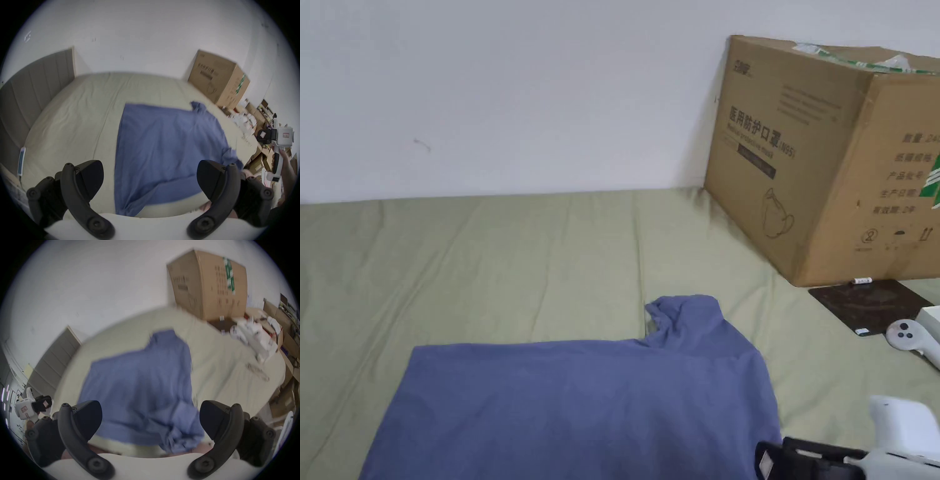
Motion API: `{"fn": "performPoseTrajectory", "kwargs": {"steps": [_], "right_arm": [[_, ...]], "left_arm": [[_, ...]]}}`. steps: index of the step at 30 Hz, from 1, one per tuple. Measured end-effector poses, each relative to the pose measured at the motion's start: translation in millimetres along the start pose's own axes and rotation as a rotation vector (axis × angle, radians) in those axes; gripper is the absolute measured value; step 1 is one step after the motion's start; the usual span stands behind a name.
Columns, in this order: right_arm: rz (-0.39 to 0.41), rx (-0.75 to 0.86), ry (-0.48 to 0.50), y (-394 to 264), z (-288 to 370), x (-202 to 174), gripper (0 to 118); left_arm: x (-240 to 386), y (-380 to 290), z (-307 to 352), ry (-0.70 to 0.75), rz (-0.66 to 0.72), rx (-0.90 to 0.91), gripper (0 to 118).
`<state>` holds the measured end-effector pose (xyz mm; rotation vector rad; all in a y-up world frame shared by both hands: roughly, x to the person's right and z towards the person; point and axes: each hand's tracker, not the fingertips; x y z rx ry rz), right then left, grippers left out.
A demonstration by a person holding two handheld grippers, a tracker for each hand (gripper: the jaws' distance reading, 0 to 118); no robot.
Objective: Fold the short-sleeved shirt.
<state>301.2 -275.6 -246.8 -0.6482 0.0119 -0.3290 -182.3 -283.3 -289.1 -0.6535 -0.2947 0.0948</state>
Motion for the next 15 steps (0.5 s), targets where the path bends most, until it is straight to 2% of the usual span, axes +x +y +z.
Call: {"fn": "performPoseTrajectory", "kwargs": {"steps": [1, 2, 3, 4, 5, 6, 7, 10, 11, 13, 15], "right_arm": [[0.010, 0.093, 0.014, 1.5, 6.9, -5.1, 117], [0.036, 0.194, 0.037, 2.6, 11.9, -11.9, 115], [0.065, 0.281, 0.051, 5.4, 17.1, -18.6, 108], [0.090, 0.327, 0.054, 8.2, 18.5, -24.1, 95], [0.119, 0.365, 0.060, 11.8, 17.3, -31.3, 67], [0.139, 0.389, 0.058, 15.2, 14.8, -37.4, 14], [0.147, 0.394, 0.053, 19.0, 11.0, -40.8, 1], [0.116, 0.400, 0.085, 31.9, -2.1, -42.5, 1], [0.105, 0.395, 0.090, 35.6, -6.4, -42.2, 1], [0.091, 0.378, 0.100, 40.9, -15.3, -39.0, 1], [0.095, 0.356, 0.105, 45.9, -29.2, -33.1, 1]], "left_arm": [[6.1, 3.5, 5.0, -0.010, -0.014, 0.074, 112], [14.7, 6.2, 11.8, -0.007, -0.037, 0.191, 103], [23.4, 8.8, 15.6, 0.000, -0.069, 0.287, 76], [30.6, 12.3, 17.2, 0.014, -0.094, 0.338, 47], [39.6, 18.4, 14.0, 0.041, -0.121, 0.357, 17], [46.6, 25.1, 9.3, 0.067, -0.141, 0.366, 2], [50.2, 30.4, 6.7, 0.068, -0.143, 0.387, 2], [41.0, 58.4, -20.1, -0.014, -0.086, 0.339, 2], [36.2, 70.7, -32.2, -0.002, -0.064, 0.295, 1], [11.7, 100.8, -75.4, 0.020, -0.035, 0.162, 1], [-25.2, 128.7, -135.2, -0.044, 0.007, -0.042, 2]]}}
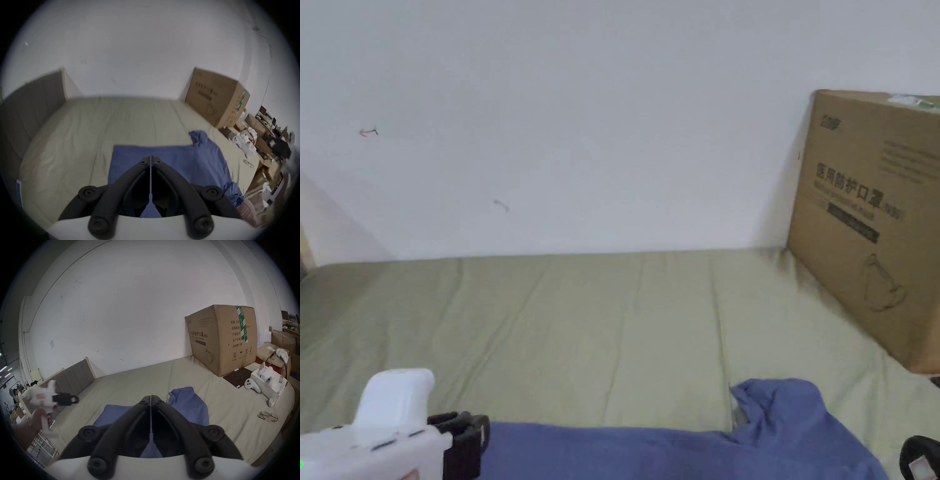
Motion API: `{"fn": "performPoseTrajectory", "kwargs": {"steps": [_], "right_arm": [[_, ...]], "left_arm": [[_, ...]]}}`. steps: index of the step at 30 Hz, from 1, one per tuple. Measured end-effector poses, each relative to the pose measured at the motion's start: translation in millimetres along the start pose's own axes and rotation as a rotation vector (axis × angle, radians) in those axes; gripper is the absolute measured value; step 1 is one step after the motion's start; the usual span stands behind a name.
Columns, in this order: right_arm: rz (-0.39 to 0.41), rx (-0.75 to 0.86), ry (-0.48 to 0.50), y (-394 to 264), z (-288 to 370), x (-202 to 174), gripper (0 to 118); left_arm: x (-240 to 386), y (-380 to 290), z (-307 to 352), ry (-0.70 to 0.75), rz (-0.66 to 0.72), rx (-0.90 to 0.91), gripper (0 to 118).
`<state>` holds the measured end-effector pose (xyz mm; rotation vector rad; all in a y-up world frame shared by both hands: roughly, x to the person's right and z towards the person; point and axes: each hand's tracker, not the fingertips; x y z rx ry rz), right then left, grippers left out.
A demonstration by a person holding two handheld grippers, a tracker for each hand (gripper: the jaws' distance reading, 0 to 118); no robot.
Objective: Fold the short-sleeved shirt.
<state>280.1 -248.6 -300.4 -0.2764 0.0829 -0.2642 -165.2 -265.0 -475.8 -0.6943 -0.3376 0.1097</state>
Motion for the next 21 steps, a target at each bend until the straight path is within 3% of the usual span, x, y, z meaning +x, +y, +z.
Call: {"fn": "performPoseTrajectory", "kwargs": {"steps": [2, 3, 4, 6, 9, 10, 14, 17, 19, 20, 21], "right_arm": [[0.012, -0.024, 0.001, -3.2, -11.6, 5.7, 1], [0.018, -0.039, -0.007, -5.9, -18.3, 8.3, 1], [0.020, -0.053, -0.012, -8.1, -23.0, 10.5, 1], [0.004, -0.088, -0.019, -13.2, -33.9, 15.2, 1], [-0.043, -0.143, -0.024, -21.2, -47.2, 23.5, 1], [-0.053, -0.155, -0.025, -23.0, -50.2, 25.6, 1], [-0.053, -0.207, -0.047, -29.6, -64.2, 32.1, 1], [-0.052, -0.223, -0.054, -30.2, -71.7, 36.5, 1], [-0.061, -0.226, -0.051, -29.0, -76.4, 41.4, 1], [-0.064, -0.227, -0.046, -28.3, -81.4, 45.1, 1], [-0.063, -0.227, -0.043, -27.1, -88.0, 49.3, 1]], "left_arm": [[-31.7, 17.2, -55.0, -0.011, 0.030, -0.100, 2], [-47.6, 22.2, -80.5, 0.008, 0.042, -0.119, 10], [-58.9, 25.3, -100.2, 0.021, 0.031, -0.143, 34], [-77.8, 27.6, -143.6, 0.095, 0.020, -0.174, 113], [-102.6, 19.5, -189.0, 0.142, 0.033, -0.193, 118], [-104.5, 17.2, -199.8, 0.131, 0.030, -0.190, 113], [-115.9, 1.5, -250.2, 0.178, 0.011, -0.272, 113], [-117.4, -19.4, -275.4, 0.162, -0.077, -0.386, 108], [-107.7, -22.2, -267.9, 0.187, -0.130, -0.278, 107], [-102.9, -22.7, -266.7, 0.205, -0.111, -0.288, 105], [-97.1, -20.7, -257.6, 0.205, -0.115, -0.276, 94]]}}
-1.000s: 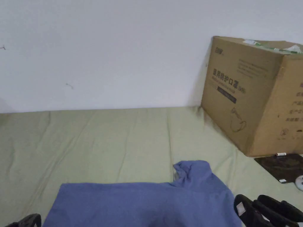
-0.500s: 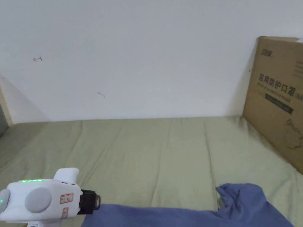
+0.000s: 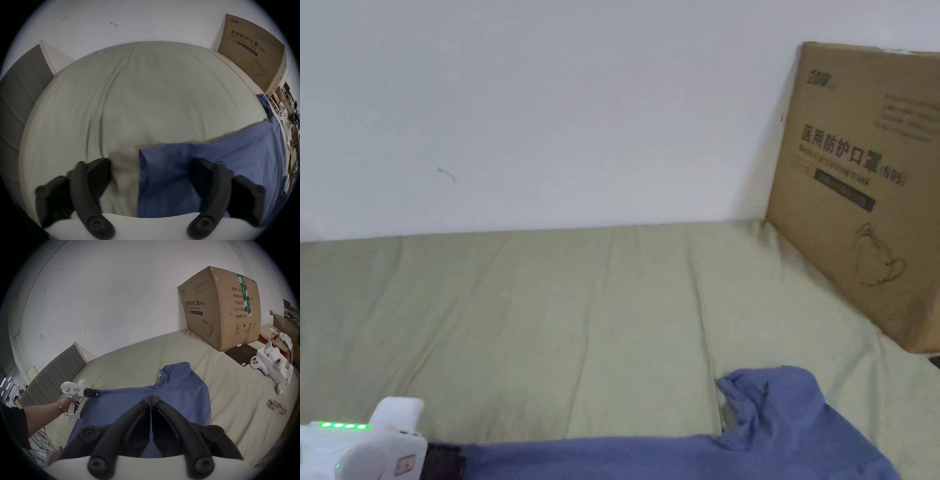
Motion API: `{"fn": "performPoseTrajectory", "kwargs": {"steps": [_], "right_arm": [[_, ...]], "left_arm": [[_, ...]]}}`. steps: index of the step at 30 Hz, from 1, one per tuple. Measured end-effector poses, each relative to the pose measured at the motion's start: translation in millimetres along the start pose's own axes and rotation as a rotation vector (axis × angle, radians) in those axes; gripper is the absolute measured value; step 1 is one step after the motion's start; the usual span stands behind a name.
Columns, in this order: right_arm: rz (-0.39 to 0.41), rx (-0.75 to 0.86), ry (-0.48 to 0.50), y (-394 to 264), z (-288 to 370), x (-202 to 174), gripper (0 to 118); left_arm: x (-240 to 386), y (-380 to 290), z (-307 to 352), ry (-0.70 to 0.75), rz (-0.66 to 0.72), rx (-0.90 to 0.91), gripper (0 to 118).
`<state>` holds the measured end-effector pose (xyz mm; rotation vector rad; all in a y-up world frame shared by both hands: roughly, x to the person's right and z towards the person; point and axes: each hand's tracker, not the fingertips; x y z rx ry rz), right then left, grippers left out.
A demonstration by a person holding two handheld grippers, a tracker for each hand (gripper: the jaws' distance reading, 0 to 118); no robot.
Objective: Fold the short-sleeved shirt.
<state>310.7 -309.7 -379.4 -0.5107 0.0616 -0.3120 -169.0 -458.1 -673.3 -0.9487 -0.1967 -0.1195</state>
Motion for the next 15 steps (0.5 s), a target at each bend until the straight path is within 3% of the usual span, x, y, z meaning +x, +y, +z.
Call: {"fn": "performPoseTrajectory", "kwargs": {"steps": [1, 2, 3, 4, 6, 8, 9, 10, 11, 12, 15], "right_arm": [[0.005, 0.001, 0.007, 1.9, -5.9, 8.8, 1], [0.021, 0.004, 0.016, 6.5, -15.1, 18.6, 1], [0.037, 0.005, 0.007, 12.8, -24.4, 24.5, 1], [0.059, 0.012, -0.021, 21.3, -37.1, 32.6, 1], [0.063, 0.014, -0.052, 39.3, -63.6, 47.4, 1], [0.046, -0.018, -0.067, 57.2, -100.2, 70.5, 2], [0.023, -0.059, -0.075, 63.9, -118.4, 81.6, 17], [0.004, -0.138, -0.067, 70.2, -142.3, 96.3, 50], [-0.023, -0.221, -0.089, 74.9, -165.3, 108.5, 92], [-0.043, -0.287, -0.120, 76.3, -184.0, 117.3, 118], [-0.075, -0.380, -0.220, 67.7, -228.7, 139.3, 118]], "left_arm": [[4.8, -0.8, 9.9, 0.005, -0.029, 0.037, 80], [11.0, -2.3, 19.9, 0.025, -0.064, 0.065, 56], [14.9, -3.2, 26.9, 0.031, -0.088, 0.073, 20], [16.2, -5.0, 37.5, 0.066, -0.112, 0.064, 3], [16.0, -8.3, 54.1, -0.027, -0.075, 0.073, 3], [14.1, -13.3, 70.5, -0.013, -0.069, 0.092, 3], [11.0, -15.0, 78.1, -0.006, -0.064, 0.113, 3], [7.6, -16.4, 87.7, 0.004, -0.042, 0.147, 3], [3.1, -17.9, 96.9, -0.004, -0.011, 0.174, 3], [0.1, -18.9, 102.7, -0.013, 0.013, 0.188, 3], [-2.7, -22.2, 118.2, -0.005, 0.037, 0.191, 3]]}}
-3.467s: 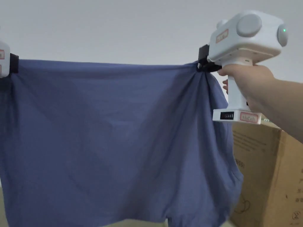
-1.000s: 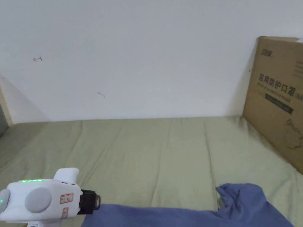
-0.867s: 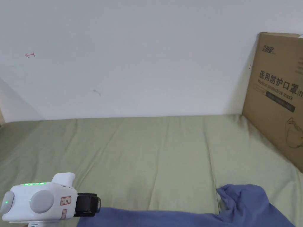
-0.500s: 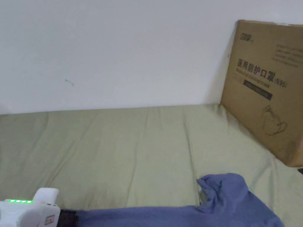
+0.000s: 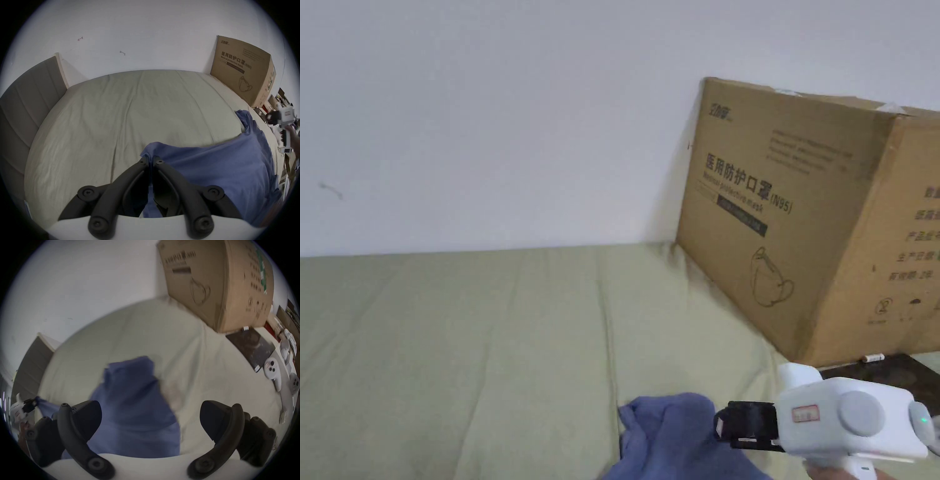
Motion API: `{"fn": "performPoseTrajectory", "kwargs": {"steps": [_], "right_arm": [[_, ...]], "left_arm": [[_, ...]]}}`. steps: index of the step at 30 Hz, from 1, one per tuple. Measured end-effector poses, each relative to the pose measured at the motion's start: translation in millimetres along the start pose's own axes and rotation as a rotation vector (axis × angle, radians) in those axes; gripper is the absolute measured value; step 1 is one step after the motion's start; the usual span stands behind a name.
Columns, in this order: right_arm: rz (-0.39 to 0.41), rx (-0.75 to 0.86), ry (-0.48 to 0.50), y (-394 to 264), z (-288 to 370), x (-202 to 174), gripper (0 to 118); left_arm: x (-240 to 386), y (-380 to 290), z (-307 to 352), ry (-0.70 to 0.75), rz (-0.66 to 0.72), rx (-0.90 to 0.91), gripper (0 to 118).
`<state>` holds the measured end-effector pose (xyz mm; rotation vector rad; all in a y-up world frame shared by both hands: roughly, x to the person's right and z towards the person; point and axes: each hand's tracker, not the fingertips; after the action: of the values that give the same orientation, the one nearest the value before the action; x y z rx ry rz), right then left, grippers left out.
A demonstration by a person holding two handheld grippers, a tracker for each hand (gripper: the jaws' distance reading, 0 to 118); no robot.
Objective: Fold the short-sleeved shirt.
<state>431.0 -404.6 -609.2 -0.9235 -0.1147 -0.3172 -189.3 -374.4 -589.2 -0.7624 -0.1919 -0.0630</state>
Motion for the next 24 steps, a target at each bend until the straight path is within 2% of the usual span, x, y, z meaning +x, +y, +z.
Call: {"fn": "performPoseTrajectory", "kwargs": {"steps": [2, 5, 6, 8, 10, 11, 14, 15, 17, 19, 22, 24], "right_arm": [[-0.010, -0.106, -0.066, 5.8, -33.0, 5.9, 118], [0.039, -0.223, -0.190, 5.1, -68.6, 8.4, 115], [0.050, -0.233, -0.207, 3.0, -71.2, 6.6, 109], [0.082, -0.187, -0.204, 1.3, -63.2, -4.3, 108], [0.134, -0.210, -0.189, 1.3, -59.2, -15.0, 93], [0.183, -0.214, -0.189, -3.4, -50.3, -21.4, 85], [0.240, -0.230, -0.143, -10.8, -38.6, -31.3, 35], [0.246, -0.228, -0.122, -13.1, -32.4, -33.0, 3], [0.205, -0.224, 0.008, -16.7, -15.0, -35.1, 3], [0.193, -0.124, 0.023, -20.7, 15.9, -38.3, 3], [0.118, 0.021, 0.070, -20.6, 76.0, -39.9, 3], [0.094, 0.097, 0.093, -18.5, 116.5, -38.4, 3]], "left_arm": [[-0.1, -0.7, 4.1, -0.002, -0.002, -0.007, 3], [4.4, -3.7, 1.1, 0.014, -0.035, -0.038, 3], [3.8, -4.1, 0.4, 0.015, -0.037, -0.042, 3], [2.8, -5.0, -0.7, 0.014, -0.029, -0.058, 3], [-1.9, -6.4, -4.0, 0.015, -0.009, -0.074, 3], [-2.6, -7.1, -4.5, 0.014, 0.004, -0.082, 3], [-5.2, -10.5, -3.3, 0.017, 0.037, -0.099, 3], [-4.9, -11.6, -0.2, 0.014, 0.044, -0.100, 3], [-4.4, -12.9, 10.5, 0.016, 0.055, -0.099, 3], [-5.3, -11.9, 26.5, 0.021, 0.059, -0.081, 3], [-5.0, -4.2, 63.9, 0.009, 0.061, -0.023, 3], [-0.7, 1.7, 94.1, 0.020, 0.025, 0.047, 3]]}}
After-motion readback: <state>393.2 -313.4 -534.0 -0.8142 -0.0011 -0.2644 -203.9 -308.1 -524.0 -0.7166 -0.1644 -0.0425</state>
